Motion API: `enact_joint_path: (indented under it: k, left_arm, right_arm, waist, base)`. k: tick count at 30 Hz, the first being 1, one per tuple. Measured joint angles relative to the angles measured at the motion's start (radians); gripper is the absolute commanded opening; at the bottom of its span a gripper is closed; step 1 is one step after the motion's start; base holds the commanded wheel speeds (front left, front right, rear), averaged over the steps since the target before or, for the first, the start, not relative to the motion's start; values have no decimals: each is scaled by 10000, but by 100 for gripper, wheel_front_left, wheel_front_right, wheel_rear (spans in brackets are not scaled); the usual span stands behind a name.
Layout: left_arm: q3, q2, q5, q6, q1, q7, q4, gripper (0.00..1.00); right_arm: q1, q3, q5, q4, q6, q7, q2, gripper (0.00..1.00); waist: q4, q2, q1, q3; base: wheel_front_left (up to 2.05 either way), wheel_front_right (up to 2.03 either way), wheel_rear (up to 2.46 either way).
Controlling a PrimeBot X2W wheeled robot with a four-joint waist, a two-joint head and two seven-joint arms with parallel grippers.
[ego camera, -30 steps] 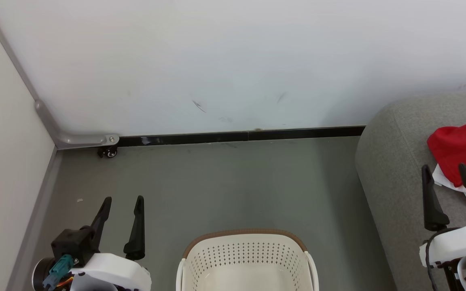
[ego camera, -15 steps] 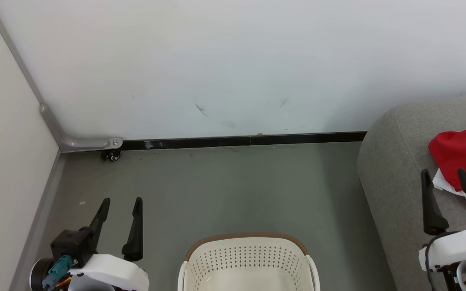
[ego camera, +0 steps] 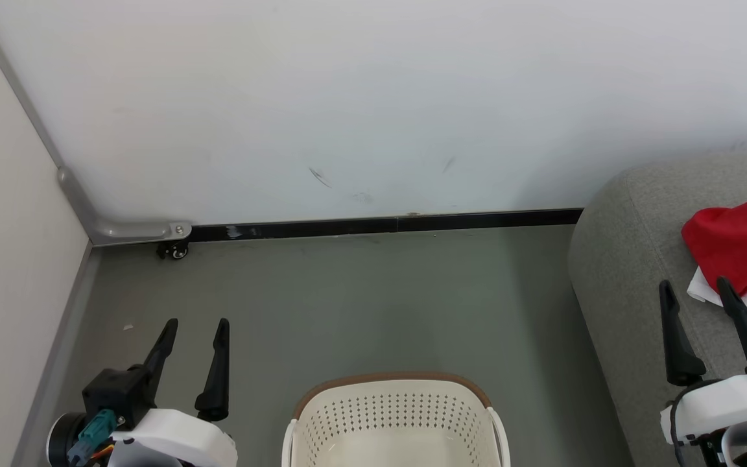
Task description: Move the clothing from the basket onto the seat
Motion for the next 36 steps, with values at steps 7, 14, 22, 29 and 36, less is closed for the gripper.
enact_joint_path:
  k: [7, 14, 22, 29, 36]
  left_arm:
    - [61, 4, 105, -12, -223, 0, 23, 100]
    - [194, -36, 263, 4, -254, 0, 12, 100]
    - [240, -94, 439, 4, -369, 0, 8, 100]
    - [297, -132, 439, 4, -370, 0, 13, 100]
    - [299, -82, 617, -4, -371, 0, 15, 100]
  right_arm:
    - [29, 125, 2, -61, 0, 27, 0, 100]
    - [45, 311, 17, -63, 0, 36, 0, 100]
    - [185, 491, 25, -42, 0, 44, 0, 100]
    - [185, 602, 119, -36, 0, 125, 0, 100]
    - [190, 600, 127, -36, 0, 127, 0, 100]
  waist:
    - [-18, 0, 0, 39]
    - [-7, 0, 0, 37]
    - [52, 0, 0, 1]
    - [79, 0, 0, -28]
    - [80, 0, 0, -4]
  base:
    - [0, 0, 0]
    - [0, 0, 0]
    - [0, 0, 0]
    - [0, 0, 0]
    - [0, 0, 0]
